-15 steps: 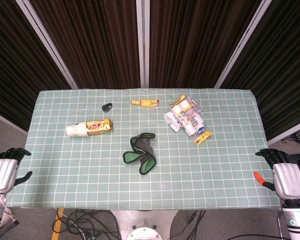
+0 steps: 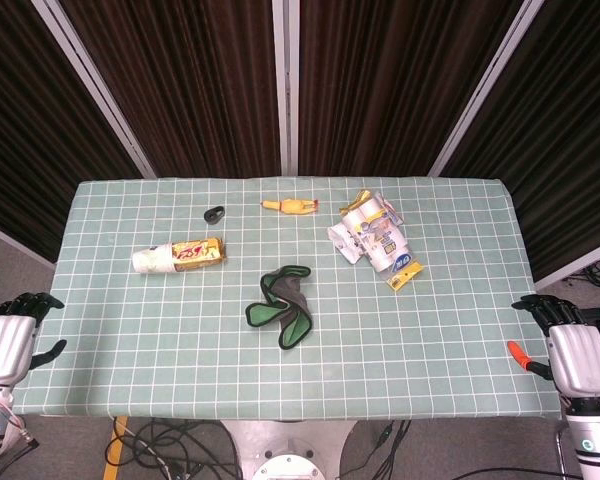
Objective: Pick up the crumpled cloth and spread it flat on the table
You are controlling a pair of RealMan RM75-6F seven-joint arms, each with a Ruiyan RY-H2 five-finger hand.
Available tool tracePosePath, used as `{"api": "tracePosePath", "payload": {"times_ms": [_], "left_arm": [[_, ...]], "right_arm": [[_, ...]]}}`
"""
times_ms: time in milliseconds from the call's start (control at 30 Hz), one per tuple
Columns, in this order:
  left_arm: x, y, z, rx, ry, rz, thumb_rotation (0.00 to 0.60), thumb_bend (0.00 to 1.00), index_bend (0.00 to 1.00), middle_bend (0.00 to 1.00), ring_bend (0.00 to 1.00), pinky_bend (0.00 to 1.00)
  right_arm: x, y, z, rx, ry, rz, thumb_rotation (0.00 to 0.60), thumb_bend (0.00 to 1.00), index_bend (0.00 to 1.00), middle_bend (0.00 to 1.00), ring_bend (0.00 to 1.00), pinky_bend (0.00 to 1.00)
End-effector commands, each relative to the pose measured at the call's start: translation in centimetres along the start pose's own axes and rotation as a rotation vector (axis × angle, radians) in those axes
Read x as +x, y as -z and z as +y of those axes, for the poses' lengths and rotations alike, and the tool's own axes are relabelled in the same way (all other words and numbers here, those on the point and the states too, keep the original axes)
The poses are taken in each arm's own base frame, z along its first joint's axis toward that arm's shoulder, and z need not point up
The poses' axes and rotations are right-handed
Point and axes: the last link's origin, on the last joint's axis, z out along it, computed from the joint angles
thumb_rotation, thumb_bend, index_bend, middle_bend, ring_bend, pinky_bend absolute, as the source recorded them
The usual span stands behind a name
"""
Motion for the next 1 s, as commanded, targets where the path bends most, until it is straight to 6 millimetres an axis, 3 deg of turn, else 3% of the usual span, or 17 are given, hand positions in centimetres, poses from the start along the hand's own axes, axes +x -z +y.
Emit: {"api": "tracePosePath", "payload": {"times_ms": [33, 433, 1000], "left_arm": [[0.1, 0.0, 0.0, -0.002, 0.001, 0.003, 0.6, 0.16, 0.34, 0.34, 0.25, 0.33], [0.4, 0.3, 0.0, -0.01, 0.006, 0.015, 0.6, 0.16, 0.34, 0.34, 0.25, 0.33], [0.0, 0.6, -0.4, 0.006, 0.004, 0.006, 0.6, 0.16, 0.34, 0.34, 0.25, 0.33]], "right_arm": [[-0.1, -0.5, -0.6, 0.02, -0.03, -0.016, 0.6, 0.12, 0.34, 0.25, 0.18, 0.22], [-2.5, -5.9, -8.0, 0.233, -0.177, -0.139, 0.6, 0.12, 0.43, 0.25, 0.15, 0.22], [-12.1, -14.6, -20.1, 0.372, -0.225, -0.405, 0.6, 0.12, 0.46, 0.24, 0.12, 0.22]]}}
